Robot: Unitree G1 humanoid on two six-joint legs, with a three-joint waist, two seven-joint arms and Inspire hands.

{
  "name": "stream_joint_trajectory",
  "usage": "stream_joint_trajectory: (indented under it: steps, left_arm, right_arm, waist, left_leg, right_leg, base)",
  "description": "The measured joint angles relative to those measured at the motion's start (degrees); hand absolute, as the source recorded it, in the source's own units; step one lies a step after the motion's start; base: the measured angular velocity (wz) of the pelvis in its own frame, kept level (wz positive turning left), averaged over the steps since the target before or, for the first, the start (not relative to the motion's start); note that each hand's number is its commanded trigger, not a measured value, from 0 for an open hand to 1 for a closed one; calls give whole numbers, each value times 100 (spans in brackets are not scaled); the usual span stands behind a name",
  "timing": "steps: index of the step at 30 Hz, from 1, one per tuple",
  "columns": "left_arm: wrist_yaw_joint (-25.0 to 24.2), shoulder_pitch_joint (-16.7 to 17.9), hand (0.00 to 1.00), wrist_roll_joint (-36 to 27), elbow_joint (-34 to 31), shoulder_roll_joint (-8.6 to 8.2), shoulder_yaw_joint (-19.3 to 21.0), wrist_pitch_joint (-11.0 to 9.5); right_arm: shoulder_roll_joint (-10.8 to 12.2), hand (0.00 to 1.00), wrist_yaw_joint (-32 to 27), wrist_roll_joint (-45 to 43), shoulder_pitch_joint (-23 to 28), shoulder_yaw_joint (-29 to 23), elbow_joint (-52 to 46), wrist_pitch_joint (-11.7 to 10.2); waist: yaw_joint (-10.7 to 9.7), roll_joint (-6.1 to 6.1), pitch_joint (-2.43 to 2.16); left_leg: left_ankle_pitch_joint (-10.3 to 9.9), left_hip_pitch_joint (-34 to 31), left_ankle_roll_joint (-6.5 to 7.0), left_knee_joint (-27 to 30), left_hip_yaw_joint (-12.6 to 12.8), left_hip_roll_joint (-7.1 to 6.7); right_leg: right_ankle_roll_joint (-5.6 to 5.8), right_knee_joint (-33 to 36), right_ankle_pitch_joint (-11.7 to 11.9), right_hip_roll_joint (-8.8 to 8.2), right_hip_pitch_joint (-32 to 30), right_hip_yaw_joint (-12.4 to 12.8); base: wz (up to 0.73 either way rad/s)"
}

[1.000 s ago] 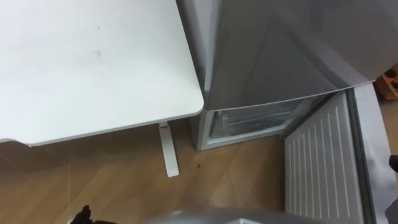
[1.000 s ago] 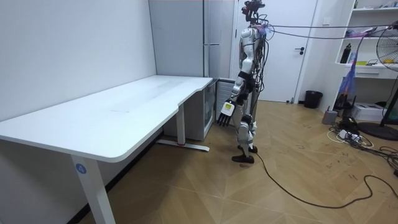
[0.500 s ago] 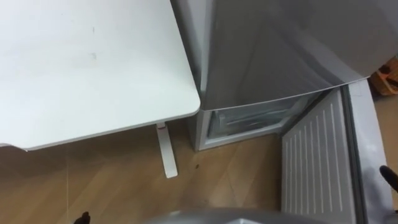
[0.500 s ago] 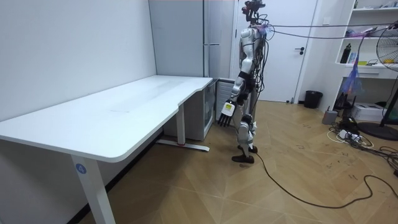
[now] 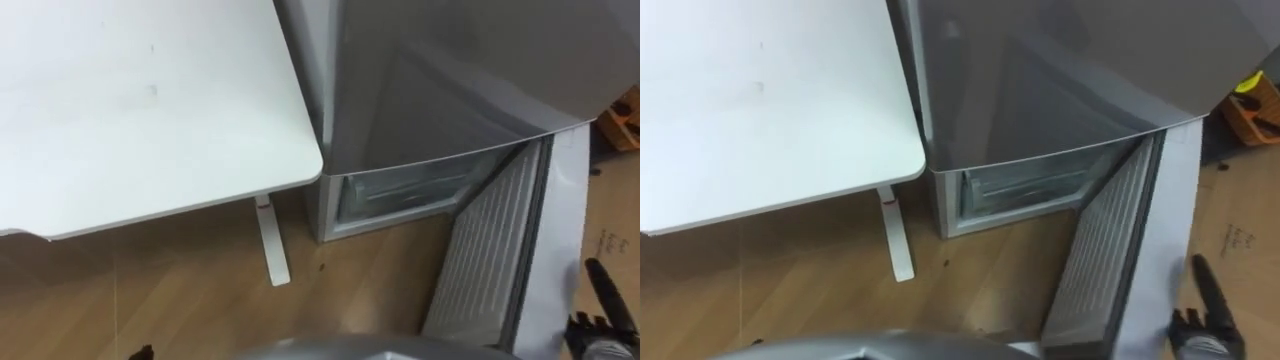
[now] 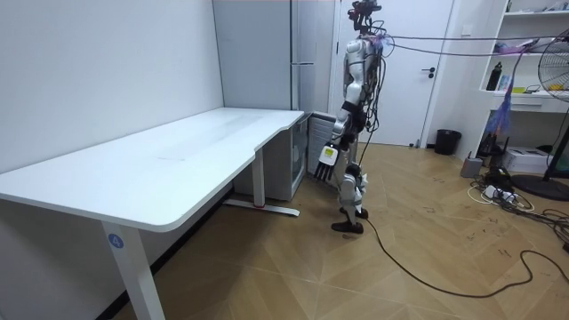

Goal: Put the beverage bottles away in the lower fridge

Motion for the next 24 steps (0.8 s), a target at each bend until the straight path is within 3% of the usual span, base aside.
stream_joint_trajectory:
  steps: [1,2,4,6,9,11,12,13,16,18,20,24]
  left_arm:
    - [-43,-93,0,-1,-1,12,-206,30]
    - [-69,-133,0,-16,-2,18,-300,37]
    - [-78,-381,0,-51,105,96,-645,79]
    - [-69,-540,0,-19,202,160,-912,130]
    - [79,-740,0,-9,251,149,-1323,188]
    - [139,-816,0,-3,249,116,-1482,204]
    - [143,-850,0,-1,239,58,-1494,204]
    - [149,-861,0,-2,214,10,-1492,204]
    - [203,-770,0,-2,181,5,-1489,224]
    - [201,-644,0,6,211,-7,-1490,267]
    - [184,-549,0,10,248,-37,-1489,305]
    - [142,-444,0,-13,321,-50,-1490,387]
  right_arm:
    - [81,0,138,-86,184,669,-447,-19]
    - [82,0,261,-133,266,1017,-642,-21]
    - [73,0,600,-462,398,2198,-1160,-273]
    - [28,0,923,-650,386,2823,-1544,-230]
    - [-13,0,1674,-574,257,3993,-2542,116]
    - [136,0,2168,-617,-152,4596,-2819,384]
    - [268,0,2251,-606,-422,4851,-2824,596]
    - [298,0,2328,-627,-539,4928,-2767,763]
    - [276,0,2689,-626,-578,4979,-2814,995]
    - [259,0,2807,-634,-590,4981,-2813,1047]
    - [257,0,2918,-789,-637,4969,-2783,1081]
    - [66,0,3126,-977,-634,4948,-2653,1174]
  waist:
    - [151,15,8]
    - [213,21,4]
    - [533,2,11]
    - [696,5,19]
    - [967,35,31]
    - [993,73,60]
    - [1108,108,69]
    - [1203,125,77]
    - [1275,114,93]
    - [1283,77,101]
    - [1257,52,140]
    - [1200,16,139]
  left_leg:
    - [-1,-82,-2,37,14,47]
    - [1,-130,-5,53,18,49]
    - [24,-222,-41,82,42,95]
    - [26,-255,-57,130,41,128]
    - [17,-332,-95,207,-66,157]
    - [21,-367,-104,257,-199,147]
    - [22,-379,-104,263,-267,132]
    - [25,-444,-98,265,-338,97]
    - [67,-520,-65,263,-472,25]
    - [68,-530,-62,262,-481,16]
    - [67,-537,-62,265,-504,16]
    - [67,-511,-63,257,-579,16]
  right_leg:
    - [-11,8,36,18,-77,2]
    - [-21,10,62,31,-114,-1]
    - [-54,44,112,65,-197,-51]
    - [-76,50,125,76,-222,-147]
    - [-102,50,140,104,-214,-273]
    - [-103,40,140,100,-212,-371]
    - [-104,29,139,94,-203,-414]
    - [-104,-10,137,70,-197,-499]
    - [-78,-54,122,29,-201,-642]
    - [-73,-45,120,27,-186,-641]
    - [-68,-44,124,16,-183,-700]
    - [-65,-47,126,-1,-104,-796]
  base:
    - [-16]
    - [-13]
    - [-10]
    - [0]
    - [16]
    - [40]
    - [31]
    - [32]
    - [31]
    - [3]
    - [3]
    - [14]
